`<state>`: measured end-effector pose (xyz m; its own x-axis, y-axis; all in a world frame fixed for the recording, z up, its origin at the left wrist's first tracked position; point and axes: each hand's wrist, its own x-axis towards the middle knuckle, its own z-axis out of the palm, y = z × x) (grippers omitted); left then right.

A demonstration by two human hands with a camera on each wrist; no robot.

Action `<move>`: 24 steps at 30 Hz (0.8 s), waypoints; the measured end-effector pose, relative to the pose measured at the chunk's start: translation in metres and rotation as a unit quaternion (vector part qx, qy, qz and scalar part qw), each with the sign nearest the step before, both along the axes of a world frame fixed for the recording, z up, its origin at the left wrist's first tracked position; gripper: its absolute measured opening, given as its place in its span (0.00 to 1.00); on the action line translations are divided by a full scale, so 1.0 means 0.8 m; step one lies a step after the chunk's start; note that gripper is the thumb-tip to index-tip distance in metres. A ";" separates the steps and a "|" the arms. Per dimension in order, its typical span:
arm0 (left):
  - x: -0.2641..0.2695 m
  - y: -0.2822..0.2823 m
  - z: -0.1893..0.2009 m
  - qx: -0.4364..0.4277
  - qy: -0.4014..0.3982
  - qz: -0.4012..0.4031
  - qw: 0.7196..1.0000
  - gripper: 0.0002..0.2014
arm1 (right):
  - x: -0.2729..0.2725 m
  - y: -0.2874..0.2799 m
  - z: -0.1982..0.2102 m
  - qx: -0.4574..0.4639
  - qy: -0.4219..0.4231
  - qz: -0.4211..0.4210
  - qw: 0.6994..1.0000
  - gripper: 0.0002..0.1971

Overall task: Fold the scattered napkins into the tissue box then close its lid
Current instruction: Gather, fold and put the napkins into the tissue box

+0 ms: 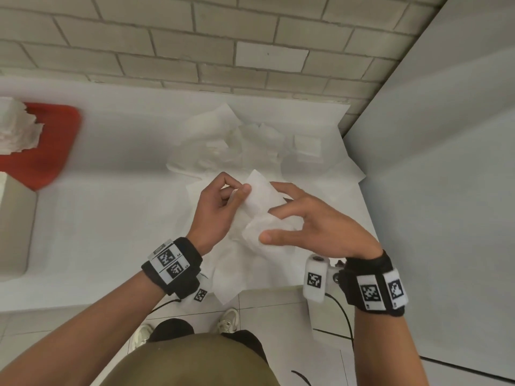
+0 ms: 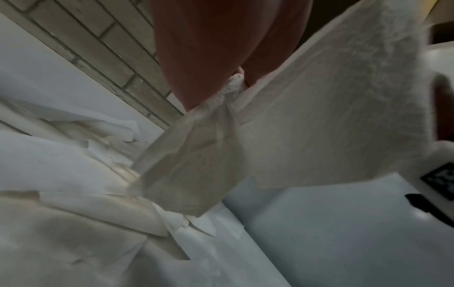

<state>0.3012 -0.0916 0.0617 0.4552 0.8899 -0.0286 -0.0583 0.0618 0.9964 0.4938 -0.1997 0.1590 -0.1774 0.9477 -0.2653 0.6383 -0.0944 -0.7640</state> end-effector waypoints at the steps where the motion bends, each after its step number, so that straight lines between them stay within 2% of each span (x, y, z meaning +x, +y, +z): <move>1: -0.004 -0.001 0.003 -0.002 -0.003 -0.004 1.000 0.14 | -0.004 0.006 -0.004 0.018 -0.009 -0.023 1.000 0.13; 6: -0.026 -0.002 0.007 -0.009 0.003 -0.023 1.000 0.13 | -0.015 0.045 -0.020 0.105 -0.033 -0.106 0.988 0.13; 10: -0.047 0.006 0.001 -0.008 0.009 -0.059 0.998 0.21 | -0.036 0.069 -0.023 0.146 -0.101 -0.084 0.981 0.13; 12: -0.056 0.010 -0.002 0.011 0.030 -0.081 0.996 0.16 | -0.049 0.080 -0.030 0.155 -0.111 -0.079 0.978 0.13; 15: -0.074 0.023 -0.019 0.046 0.087 -0.024 0.995 0.14 | -0.050 0.088 -0.062 0.177 -0.025 -0.194 0.965 0.10; 16: -0.085 0.029 -0.028 0.032 0.095 0.012 0.995 0.14 | -0.046 0.087 -0.079 0.167 -0.030 -0.222 0.960 0.09; 18: -0.112 0.042 -0.050 -0.015 0.093 0.078 0.992 0.15 | -0.037 0.081 -0.132 0.099 -0.099 -0.193 0.971 0.08; 19: -0.126 0.047 -0.062 -0.038 0.089 0.105 0.990 0.15 | -0.036 0.075 -0.162 0.046 -0.134 -0.151 0.978 0.11; 21: -0.149 0.051 -0.081 -0.064 0.096 0.136 0.984 0.16 | -0.041 0.060 -0.216 -0.047 -0.206 -0.077 0.974 0.25; 23: -0.161 0.049 -0.099 -0.074 0.127 0.154 0.977 0.14 | -0.047 0.052 -0.253 -0.060 -0.260 -0.067 0.962 0.38; 24: -0.166 0.046 -0.107 -0.082 0.133 0.160 0.975 0.12 | -0.050 0.051 -0.263 -0.048 -0.268 -0.085 0.959 0.38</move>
